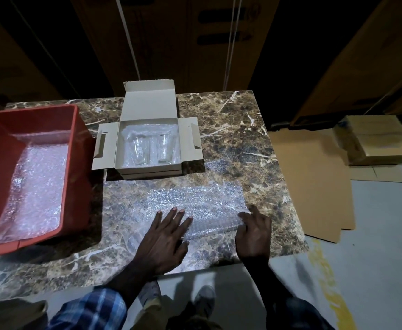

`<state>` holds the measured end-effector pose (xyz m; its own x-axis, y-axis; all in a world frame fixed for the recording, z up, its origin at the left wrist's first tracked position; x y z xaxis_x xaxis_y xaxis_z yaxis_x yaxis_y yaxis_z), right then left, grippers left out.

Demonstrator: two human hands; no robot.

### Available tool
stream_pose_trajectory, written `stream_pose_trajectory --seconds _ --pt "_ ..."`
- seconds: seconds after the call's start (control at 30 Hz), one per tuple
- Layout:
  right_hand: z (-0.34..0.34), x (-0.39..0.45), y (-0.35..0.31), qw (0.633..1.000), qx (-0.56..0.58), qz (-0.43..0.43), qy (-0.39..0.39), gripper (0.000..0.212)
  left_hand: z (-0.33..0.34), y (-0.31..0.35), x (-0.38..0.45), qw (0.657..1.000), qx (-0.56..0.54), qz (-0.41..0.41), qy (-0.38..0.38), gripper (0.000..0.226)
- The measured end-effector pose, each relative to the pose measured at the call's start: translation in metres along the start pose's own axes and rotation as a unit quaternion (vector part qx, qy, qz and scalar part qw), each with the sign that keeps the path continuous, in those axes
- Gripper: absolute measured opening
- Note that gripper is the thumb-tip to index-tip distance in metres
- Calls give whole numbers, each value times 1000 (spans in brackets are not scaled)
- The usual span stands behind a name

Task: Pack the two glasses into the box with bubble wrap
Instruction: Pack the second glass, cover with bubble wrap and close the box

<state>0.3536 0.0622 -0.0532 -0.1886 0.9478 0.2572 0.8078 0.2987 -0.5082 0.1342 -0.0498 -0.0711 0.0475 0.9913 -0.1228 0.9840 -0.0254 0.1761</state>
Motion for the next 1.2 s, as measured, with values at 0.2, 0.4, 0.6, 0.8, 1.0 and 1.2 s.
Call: stream_pose_trajectory --seconds 0.2,0.4,0.6,0.8,1.0,1.2 --pt "-2 4 -2 987 117 107 34 40 1 -2 -4 1000 -21 -5 -16 57" --pt "1 0 -3 935 233 262 52 49 7 1 -3 1000 8 4 -19 51" --pt "5 -4 -15 853 340 390 71 40 1 5 -3 1000 -5 9 -8 53" --pt "5 -12 -14 866 210 450 53 33 -4 13 4 1000 -1 16 26 48" --pt "3 -5 -51 921 218 320 48 13 10 7 6 1000 -7 7 -4 49" --pt "30 -27 -122 971 233 17 -55 47 -17 -9 8 949 -293 -88 74 46"
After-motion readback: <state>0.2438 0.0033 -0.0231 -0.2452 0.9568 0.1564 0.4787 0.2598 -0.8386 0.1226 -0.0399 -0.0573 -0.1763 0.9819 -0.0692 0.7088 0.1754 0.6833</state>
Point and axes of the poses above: each hand's wrist, its own x-axis towards the middle knuckle, its own z-axis out of the palm, y = z × x, the point moved 6 cm from there along x, towards the middle knuckle, and after that the axes turned 2 degrees about y, right-handed, at the moved point
